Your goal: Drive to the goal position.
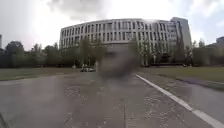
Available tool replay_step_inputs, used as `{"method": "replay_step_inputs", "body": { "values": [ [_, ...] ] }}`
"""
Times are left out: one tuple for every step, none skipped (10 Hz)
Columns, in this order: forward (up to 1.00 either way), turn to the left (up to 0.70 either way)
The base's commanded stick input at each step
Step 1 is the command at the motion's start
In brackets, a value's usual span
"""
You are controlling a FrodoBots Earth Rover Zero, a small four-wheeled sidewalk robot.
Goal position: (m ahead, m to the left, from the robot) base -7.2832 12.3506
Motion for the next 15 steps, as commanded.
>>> {"method": "replay_step_inputs", "body": {
  "values": [
    [0.7,0.0],
    [0.7,0.0],
    [0.7,0.0],
    [0.7,0.0],
    [0.7,0.0],
    [0.7,0.0],
    [0.7,0.0],
    [0.7,0.0],
    [0.7,0.0],
    [0.7,0.0],
    [0.7,0.0],
    [0.7,0.0],
    [0.7,0.0],
    [0.7,0.0],
    [0.7,0.0]
  ]
}}
